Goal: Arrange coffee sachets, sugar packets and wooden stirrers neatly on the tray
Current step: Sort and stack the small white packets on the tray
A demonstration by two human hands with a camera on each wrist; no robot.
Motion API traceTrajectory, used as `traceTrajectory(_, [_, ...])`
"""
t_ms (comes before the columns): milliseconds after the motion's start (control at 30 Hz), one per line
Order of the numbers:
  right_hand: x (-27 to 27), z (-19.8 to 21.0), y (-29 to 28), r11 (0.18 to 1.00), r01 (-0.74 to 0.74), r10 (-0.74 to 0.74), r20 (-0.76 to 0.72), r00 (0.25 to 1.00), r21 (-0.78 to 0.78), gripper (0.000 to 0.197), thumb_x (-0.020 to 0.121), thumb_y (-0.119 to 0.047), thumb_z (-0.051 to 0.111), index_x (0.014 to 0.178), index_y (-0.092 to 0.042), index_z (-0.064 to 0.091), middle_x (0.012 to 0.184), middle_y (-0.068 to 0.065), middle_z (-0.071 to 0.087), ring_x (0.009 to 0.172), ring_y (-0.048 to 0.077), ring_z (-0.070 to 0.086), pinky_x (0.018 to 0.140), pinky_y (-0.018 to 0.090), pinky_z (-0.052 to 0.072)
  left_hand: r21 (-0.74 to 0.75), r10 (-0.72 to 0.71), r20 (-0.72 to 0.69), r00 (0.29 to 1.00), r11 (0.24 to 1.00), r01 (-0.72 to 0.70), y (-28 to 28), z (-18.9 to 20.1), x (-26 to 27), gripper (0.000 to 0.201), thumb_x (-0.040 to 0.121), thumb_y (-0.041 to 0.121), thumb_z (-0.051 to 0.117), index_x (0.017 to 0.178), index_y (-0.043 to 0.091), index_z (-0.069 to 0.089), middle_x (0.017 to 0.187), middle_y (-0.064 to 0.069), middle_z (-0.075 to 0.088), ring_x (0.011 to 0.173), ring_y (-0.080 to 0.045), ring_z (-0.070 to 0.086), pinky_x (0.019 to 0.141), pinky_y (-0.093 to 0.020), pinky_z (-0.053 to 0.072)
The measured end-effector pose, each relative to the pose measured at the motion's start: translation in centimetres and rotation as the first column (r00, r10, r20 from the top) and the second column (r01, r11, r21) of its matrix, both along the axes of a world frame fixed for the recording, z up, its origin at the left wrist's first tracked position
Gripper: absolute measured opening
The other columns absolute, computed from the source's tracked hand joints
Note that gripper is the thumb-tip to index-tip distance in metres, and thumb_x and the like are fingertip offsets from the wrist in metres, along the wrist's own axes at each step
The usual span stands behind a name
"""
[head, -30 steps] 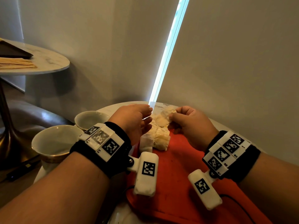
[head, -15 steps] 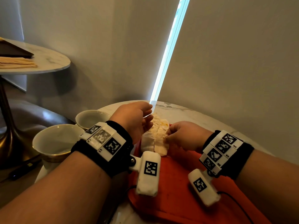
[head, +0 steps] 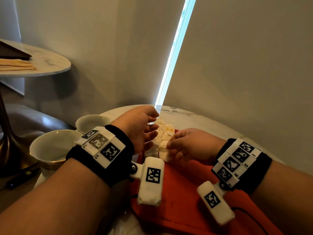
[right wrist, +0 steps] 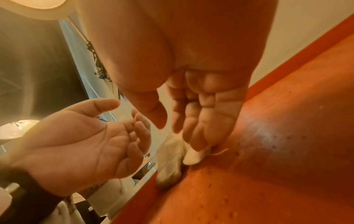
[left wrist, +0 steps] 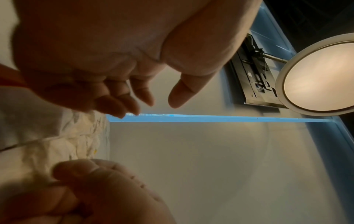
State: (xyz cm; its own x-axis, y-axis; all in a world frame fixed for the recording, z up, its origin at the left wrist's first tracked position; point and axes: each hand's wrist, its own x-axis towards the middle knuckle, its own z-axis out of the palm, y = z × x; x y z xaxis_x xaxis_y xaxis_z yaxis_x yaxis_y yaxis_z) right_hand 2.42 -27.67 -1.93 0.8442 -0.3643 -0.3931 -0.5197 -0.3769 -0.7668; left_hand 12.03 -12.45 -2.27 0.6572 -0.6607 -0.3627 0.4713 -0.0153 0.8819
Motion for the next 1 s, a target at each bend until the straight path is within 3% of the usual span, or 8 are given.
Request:
traceTrajectory(100, [0.2,-0.3,0.5,0.997,-0.003,0.006,-0.050,0.999,0.075,0.014,0.099,-0.007,0.055,0.103,0.001,0.065,0.088,0.020,0.059,0.064,0.021,0.055,0.062,0.029,0.045,0.063,-0.068,0.030,0.997,0.996,0.066,-0.1,-0.1,-0.2,0.023,0.089,0.031,0.055,0.103,0.013,0.060,0.087,-0.006,0.058,0.082,-0.022,0.054,0.080,-0.038,0.042])
traceTrajectory(200, [0.5,-0.7,0.6,0.991,0.019,-0.014,-0.036,0.999,0.136,0.013,0.100,-0.004,0.050,0.101,-0.001,0.063,0.086,0.018,0.050,0.061,0.019,0.047,0.060,0.028,0.039,0.080,-0.078,0.018,0.997,0.994,0.077,-0.5,-0.4,-0.2,0.021,0.089,0.031,0.054,0.099,0.013,0.059,0.085,-0.007,0.057,0.083,-0.024,0.054,0.082,-0.040,0.043])
traceTrajectory(433, [0.4,-0.8,0.5,0.987,0.043,-0.043,-0.005,0.999,0.154,0.016,0.099,-0.003,0.050,0.097,-0.001,0.066,0.092,0.019,0.050,0.061,0.019,0.048,0.059,0.027,0.038,0.076,-0.048,0.008,0.999,0.996,0.047,-1.4,-0.9,-0.1,0.017,0.092,0.028,0.049,0.094,0.012,0.055,0.086,-0.008,0.056,0.084,-0.025,0.056,0.074,-0.038,0.046])
traceTrajectory(600, [0.2,-0.8,0.7,0.980,0.045,-0.047,0.007,0.999,0.194,0.015,0.100,-0.004,0.050,0.100,-0.001,0.065,0.082,0.014,0.050,0.060,0.017,0.046,0.058,0.025,0.035,0.070,-0.032,0.013,0.999,0.997,0.031,-1.4,-1.0,-0.1,0.016,0.092,0.026,0.047,0.093,0.012,0.054,0.086,-0.007,0.058,0.082,-0.025,0.058,0.064,-0.037,0.046])
traceTrajectory(700, [0.1,-0.8,0.5,0.992,0.045,-0.047,0.014,0.999,0.122,0.016,0.099,-0.006,0.053,0.094,-0.003,0.067,0.074,0.010,0.056,0.056,0.015,0.049,0.057,0.026,0.039,0.058,-0.012,0.025,1.000,0.998,0.011,-1.3,-1.0,-0.1,0.017,0.090,0.024,0.049,0.097,0.011,0.056,0.083,-0.006,0.060,0.078,-0.023,0.058,0.070,-0.036,0.047])
traceTrajectory(767, [0.0,-0.5,0.7,0.997,0.032,-0.035,0.057,0.998,0.065,0.015,0.097,-0.006,0.056,0.092,-0.005,0.069,0.075,0.011,0.061,0.056,0.016,0.053,0.056,0.026,0.043,0.037,0.024,0.043,0.999,0.999,-0.026,-1.0,-0.8,0.0,0.016,0.089,0.023,0.050,0.098,0.012,0.057,0.083,-0.005,0.060,0.075,-0.021,0.055,0.067,-0.035,0.045])
traceTrajectory(900, [0.0,0.2,1.7,0.983,-0.088,0.069,0.122,0.990,0.162,0.019,0.095,0.004,0.051,0.096,-0.001,0.069,0.086,0.018,0.068,0.074,0.027,0.064,0.060,0.029,0.051,-0.051,0.119,0.050,0.992,0.992,-0.116,-0.5,0.1,0.5,0.007,0.086,0.022,0.047,0.083,0.017,0.050,0.075,0.000,0.054,0.062,-0.016,0.047,0.057,-0.031,0.036])
traceTrajectory(1000, [0.4,0.2,2.5,0.971,-0.148,0.131,0.102,0.986,0.187,0.024,0.094,0.009,0.049,0.106,0.003,0.069,0.097,0.020,0.073,0.078,0.022,0.071,0.059,0.025,0.055,-0.100,0.175,0.040,0.984,0.980,-0.170,-0.2,0.5,0.7,0.008,0.086,0.022,0.046,0.080,0.018,0.049,0.071,0.002,0.053,0.062,-0.016,0.047,0.058,-0.031,0.035])
